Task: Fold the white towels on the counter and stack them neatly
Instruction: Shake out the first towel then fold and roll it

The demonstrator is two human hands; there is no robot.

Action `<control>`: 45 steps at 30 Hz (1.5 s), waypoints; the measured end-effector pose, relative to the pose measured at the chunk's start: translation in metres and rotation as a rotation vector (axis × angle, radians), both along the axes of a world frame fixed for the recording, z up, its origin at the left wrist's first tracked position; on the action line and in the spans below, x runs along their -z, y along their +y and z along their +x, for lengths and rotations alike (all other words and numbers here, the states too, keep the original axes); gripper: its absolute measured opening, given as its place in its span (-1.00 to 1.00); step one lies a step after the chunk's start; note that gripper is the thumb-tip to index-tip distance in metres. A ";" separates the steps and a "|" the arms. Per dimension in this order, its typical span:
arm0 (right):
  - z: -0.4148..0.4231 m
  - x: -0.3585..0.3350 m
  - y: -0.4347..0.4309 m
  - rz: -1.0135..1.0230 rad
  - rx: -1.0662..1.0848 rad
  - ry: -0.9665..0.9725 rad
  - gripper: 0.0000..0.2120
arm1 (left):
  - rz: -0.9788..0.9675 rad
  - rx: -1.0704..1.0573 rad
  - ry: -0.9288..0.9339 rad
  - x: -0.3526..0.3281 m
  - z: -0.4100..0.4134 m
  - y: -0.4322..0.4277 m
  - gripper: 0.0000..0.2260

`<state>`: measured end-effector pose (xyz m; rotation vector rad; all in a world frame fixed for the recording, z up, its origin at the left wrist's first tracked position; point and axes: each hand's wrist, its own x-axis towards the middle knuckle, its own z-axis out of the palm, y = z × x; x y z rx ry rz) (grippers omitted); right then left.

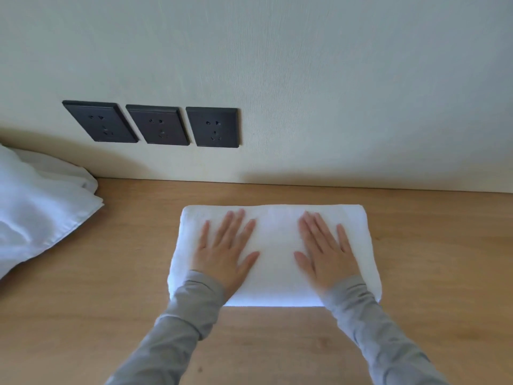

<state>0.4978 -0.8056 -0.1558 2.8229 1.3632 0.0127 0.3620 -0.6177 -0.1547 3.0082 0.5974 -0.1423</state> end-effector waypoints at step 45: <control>0.014 -0.010 -0.086 1.077 1.058 0.552 -0.86 | -0.814 -1.108 -0.668 0.005 -0.074 0.043 -0.56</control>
